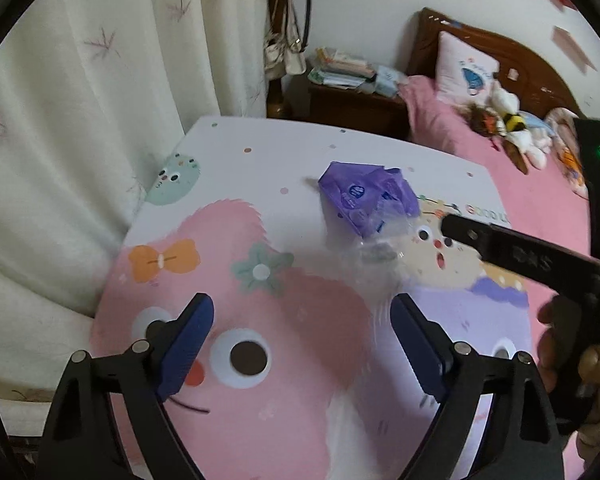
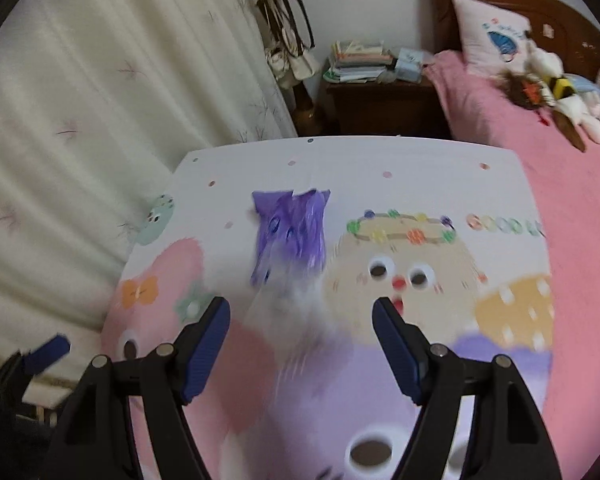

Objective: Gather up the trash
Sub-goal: 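Grasp the clear plastic bottle with the left tool while the right tool grasps the purple bag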

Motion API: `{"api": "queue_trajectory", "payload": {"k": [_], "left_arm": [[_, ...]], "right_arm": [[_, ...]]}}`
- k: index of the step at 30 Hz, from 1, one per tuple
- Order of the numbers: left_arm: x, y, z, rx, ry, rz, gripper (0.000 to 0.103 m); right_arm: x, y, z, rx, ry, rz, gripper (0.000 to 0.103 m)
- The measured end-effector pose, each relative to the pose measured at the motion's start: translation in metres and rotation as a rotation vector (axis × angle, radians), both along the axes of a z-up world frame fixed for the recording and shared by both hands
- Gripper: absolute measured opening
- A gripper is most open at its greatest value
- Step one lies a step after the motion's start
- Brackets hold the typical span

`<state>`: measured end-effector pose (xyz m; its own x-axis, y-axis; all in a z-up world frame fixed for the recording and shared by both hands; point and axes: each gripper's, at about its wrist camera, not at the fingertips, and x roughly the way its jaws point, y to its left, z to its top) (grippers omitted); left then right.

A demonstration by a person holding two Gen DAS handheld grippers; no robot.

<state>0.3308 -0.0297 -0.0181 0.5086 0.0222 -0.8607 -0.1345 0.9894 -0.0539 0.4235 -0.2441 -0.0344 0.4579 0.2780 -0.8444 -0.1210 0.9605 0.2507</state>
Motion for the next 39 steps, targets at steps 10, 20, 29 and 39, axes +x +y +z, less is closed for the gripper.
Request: {"api": "queue_trajectory", "payload": {"k": [10,20,29,39], "left_arm": [[0.044,-0.006,-0.032,-0.014,0.081,0.052,0.089],[0.069,-0.025,-0.059,-0.065,0.148,-0.011,0.089],[0.097,-0.068,-0.084,-0.087,0.218,-0.139,0.089],[0.132,-0.077,-0.128,-0.055,0.324,-0.130,0.089]], "right_arm": [[0.081,0.019,-0.064,0.053,0.160,0.049,0.034],[0.052,-0.035,-0.061,0.190,0.117,0.008,0.006],[0.021,-0.112,-0.073,0.259,0.104,-0.204,0.005],[0.006,-0.136,-0.085,0.272,0.121,-0.255,0.005]]}}
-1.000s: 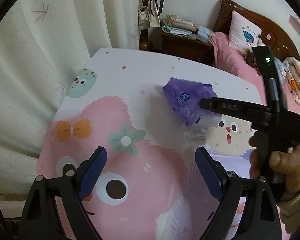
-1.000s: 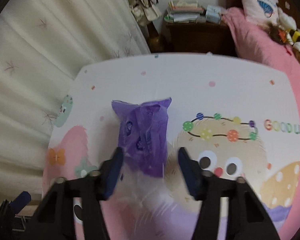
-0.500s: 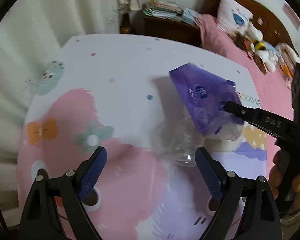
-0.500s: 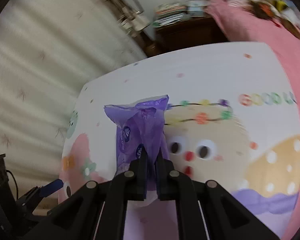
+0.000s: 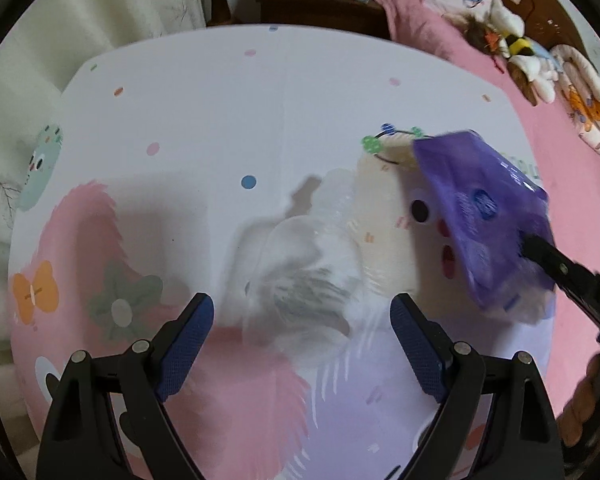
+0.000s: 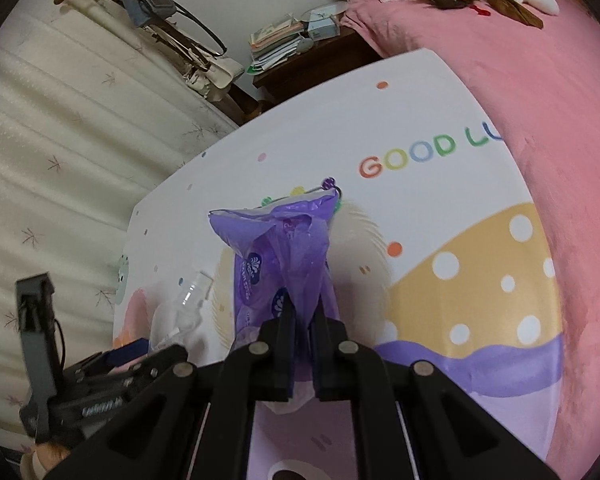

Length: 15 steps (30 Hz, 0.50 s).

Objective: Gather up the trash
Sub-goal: 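Grasp the clear plastic bottle with the left tool while the right tool grasps the purple bag, then carry the clear bottle and purple bag down over the bin with both tools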

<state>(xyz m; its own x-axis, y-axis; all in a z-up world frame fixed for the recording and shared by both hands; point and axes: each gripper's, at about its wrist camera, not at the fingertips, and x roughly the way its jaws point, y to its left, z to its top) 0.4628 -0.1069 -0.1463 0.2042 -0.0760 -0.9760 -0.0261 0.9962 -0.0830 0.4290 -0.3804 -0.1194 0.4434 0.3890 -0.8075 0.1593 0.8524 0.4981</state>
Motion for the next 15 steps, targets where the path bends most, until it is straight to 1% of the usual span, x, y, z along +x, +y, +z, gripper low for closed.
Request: {"api": "queue_trajectory", "payload": {"k": [7,8,9,10,11,12,13,15], "left_arm": [[0.014,0.003,-0.017,0.005,0.026,0.028,0.089],[0.015,0.002,-0.019,0.015,0.028,0.025,0.084],[0.015,0.002,-0.021,0.027,0.032,0.016,0.069],[0.016,0.001,-0.026,0.027,0.047,0.002,0.060],[0.018,0.001,-0.027,0.031,0.059,0.001,0.049],[0.018,0.001,-0.026,0.049,0.046,-0.003,0.047],[0.017,0.001,-0.025,0.049,0.040,-0.008,0.047],[0.013,0.003,-0.021,0.028,0.026,-0.005,0.045]], "right_arm": [[-0.004,0.004,-0.006,0.011,0.010,0.011,0.005],[-0.005,0.005,-0.007,0.011,0.010,0.014,0.005],[-0.005,0.006,-0.007,0.013,0.011,0.016,0.005],[-0.005,0.008,-0.007,0.014,0.010,0.018,0.005],[-0.006,0.008,-0.007,0.015,0.010,0.019,0.005],[-0.007,0.009,-0.007,0.017,0.010,0.021,0.005],[-0.008,0.011,-0.007,0.019,0.011,0.023,0.005],[-0.011,0.013,-0.007,0.022,0.011,0.026,0.005]]}}
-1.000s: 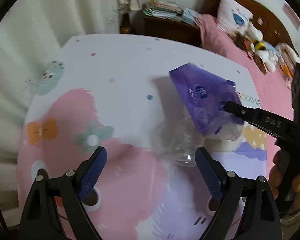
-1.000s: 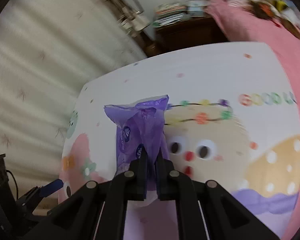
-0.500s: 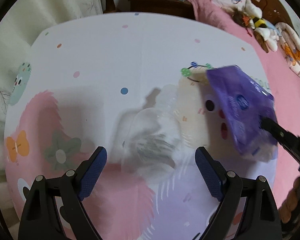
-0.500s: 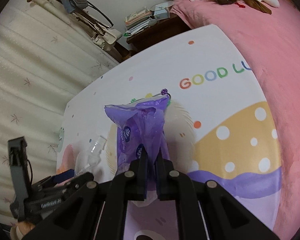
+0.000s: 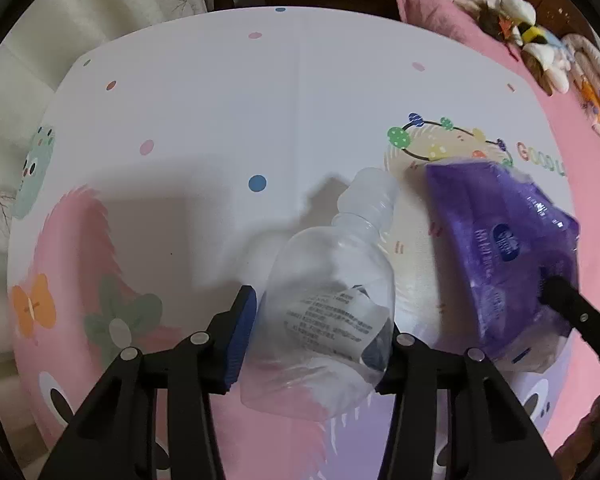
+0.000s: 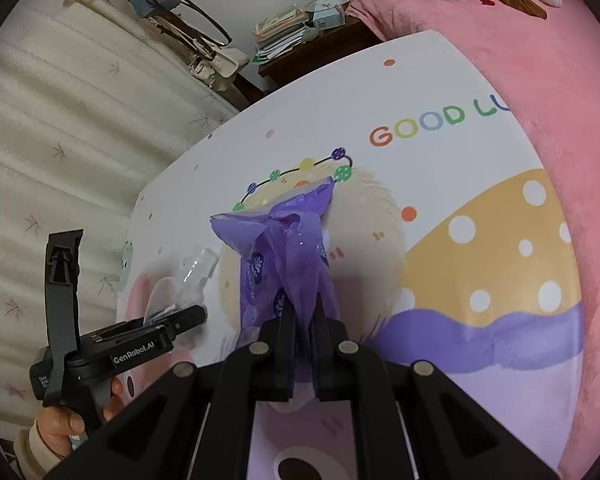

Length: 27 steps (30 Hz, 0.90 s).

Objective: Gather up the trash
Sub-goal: 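Carry the clear bottle and purple bag down over the bin with both tools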

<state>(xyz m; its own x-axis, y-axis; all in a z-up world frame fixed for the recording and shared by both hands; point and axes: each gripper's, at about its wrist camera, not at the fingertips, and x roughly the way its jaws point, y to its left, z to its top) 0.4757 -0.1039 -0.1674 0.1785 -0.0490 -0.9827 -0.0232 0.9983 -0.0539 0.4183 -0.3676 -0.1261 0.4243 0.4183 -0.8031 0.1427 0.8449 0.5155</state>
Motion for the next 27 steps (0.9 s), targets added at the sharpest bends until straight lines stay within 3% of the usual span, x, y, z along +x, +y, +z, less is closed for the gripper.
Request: {"api": "queue_trajectory", "payload": {"k": [10,18,27], "left_arm": [[-0.066,0.014,0.038,-0.018,-0.104,-0.009,0.045],[-0.177,0.038,0.087,-0.045,-0.176,-0.023,0.045],[-0.321,0.096,0.126,-0.089,-0.255,-0.086,0.045]], "right_arm": [[-0.037,0.018,0.012,0.016,-0.002,0.022,0.005],[-0.108,0.042,0.036,0.010,-0.017,0.027,0.005],[-0.233,0.112,0.071,-0.010,-0.042,-0.003,0.005]]}}
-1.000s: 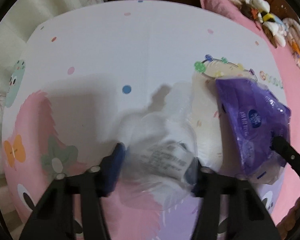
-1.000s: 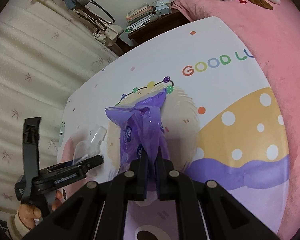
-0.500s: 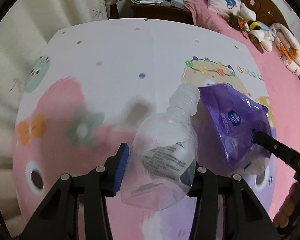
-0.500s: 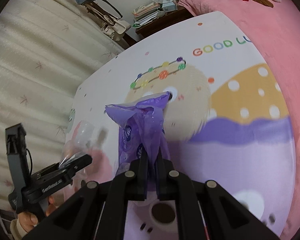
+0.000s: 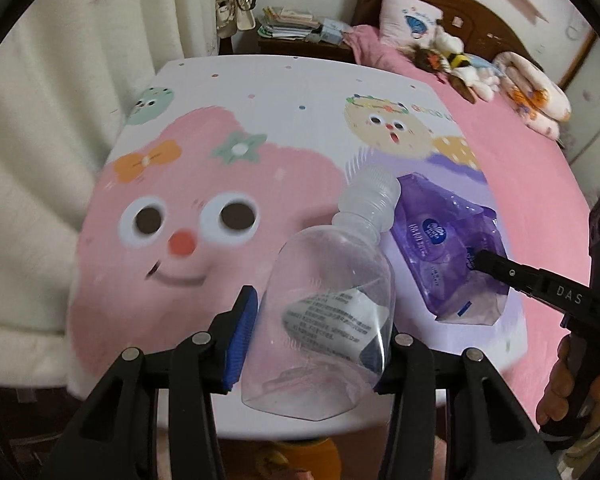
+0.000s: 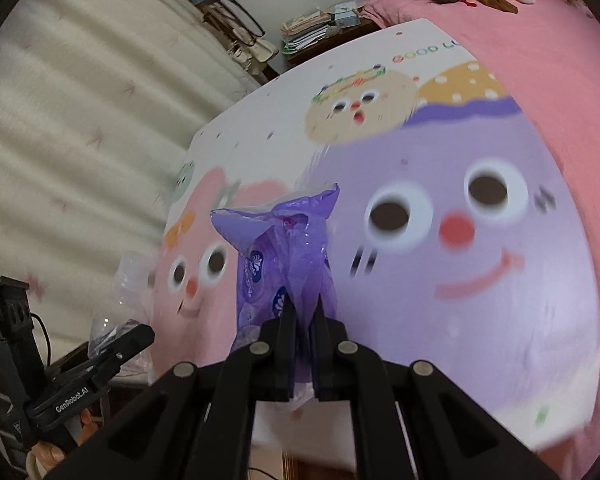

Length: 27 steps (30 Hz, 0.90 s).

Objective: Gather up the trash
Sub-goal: 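Carry the clear bottle and purple bag down over the bin with both tools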

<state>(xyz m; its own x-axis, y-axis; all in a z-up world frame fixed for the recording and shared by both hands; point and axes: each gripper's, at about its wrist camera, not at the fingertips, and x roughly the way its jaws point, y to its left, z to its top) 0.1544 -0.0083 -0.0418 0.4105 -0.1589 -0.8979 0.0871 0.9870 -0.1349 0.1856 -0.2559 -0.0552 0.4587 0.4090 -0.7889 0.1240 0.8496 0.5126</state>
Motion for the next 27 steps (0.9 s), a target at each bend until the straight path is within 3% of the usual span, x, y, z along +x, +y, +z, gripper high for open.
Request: {"api": "queue_trajectory", "payload": {"k": [7,13,22,27], "left_arm": [[-0.098,0.037,0.000,-0.007,-0.019,-0.057,0.045],[-0.147,0.048,-0.019,-0.012,0.017,-0.105,0.045],[-0.185,0.028,-0.072,-0.014,0.157,-0.160,0.045],[-0.189,0.009,-0.120,0.014,0.232,-0.172,0.045]], "right_arm": [[-0.096,0.052,0.014,-0.041,-0.002,-0.006,0.005],[-0.160,0.077,0.003,-0.109,0.053,0.008,0.005],[-0.207,0.079,-0.039,-0.174,0.192,0.029,0.005],[-0.219,0.075,-0.090,-0.179,0.278,0.025,0.005]]}}
